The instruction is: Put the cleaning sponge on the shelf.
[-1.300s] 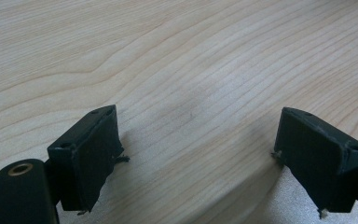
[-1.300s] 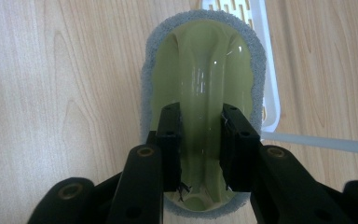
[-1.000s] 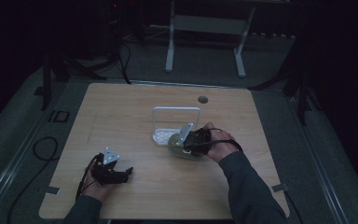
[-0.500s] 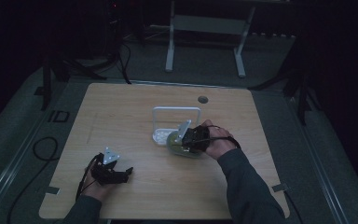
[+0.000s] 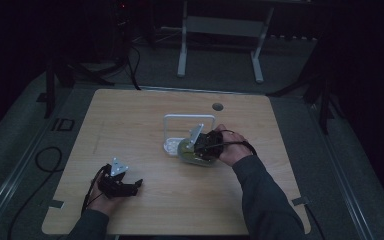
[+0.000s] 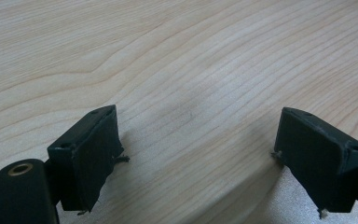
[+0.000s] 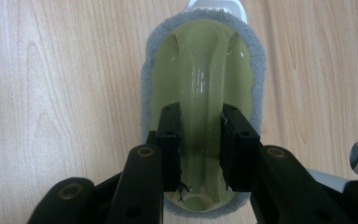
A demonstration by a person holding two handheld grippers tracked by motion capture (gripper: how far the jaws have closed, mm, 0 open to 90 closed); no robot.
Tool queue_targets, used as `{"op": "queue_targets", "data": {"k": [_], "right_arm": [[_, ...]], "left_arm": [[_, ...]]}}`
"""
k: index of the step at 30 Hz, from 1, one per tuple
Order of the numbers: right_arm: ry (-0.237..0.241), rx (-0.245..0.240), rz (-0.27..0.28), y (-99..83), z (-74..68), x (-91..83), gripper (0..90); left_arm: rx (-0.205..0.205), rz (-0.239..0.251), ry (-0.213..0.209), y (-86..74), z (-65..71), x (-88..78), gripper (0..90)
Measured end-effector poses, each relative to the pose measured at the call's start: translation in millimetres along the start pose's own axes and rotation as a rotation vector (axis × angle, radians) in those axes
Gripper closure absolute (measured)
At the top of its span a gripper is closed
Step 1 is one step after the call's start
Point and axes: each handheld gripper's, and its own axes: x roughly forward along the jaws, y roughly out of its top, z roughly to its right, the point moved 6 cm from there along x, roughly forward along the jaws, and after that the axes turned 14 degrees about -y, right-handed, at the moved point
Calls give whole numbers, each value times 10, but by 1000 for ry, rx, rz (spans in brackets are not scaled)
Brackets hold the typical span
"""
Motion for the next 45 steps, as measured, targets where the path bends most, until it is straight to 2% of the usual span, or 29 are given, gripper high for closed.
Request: {"op": "queue_targets", "data": {"k": [24,40,45], "right_arm": [[-5,-40,15,124,138,-4,717],[2,-30,27,146,177,38,717],[-2,-42,25,174,181,51,718]], "left_arm": [[0,0,0,0,0,0,143],[0,0,0,0,0,0,143],[0,0,0,0,0,0,142]]}}
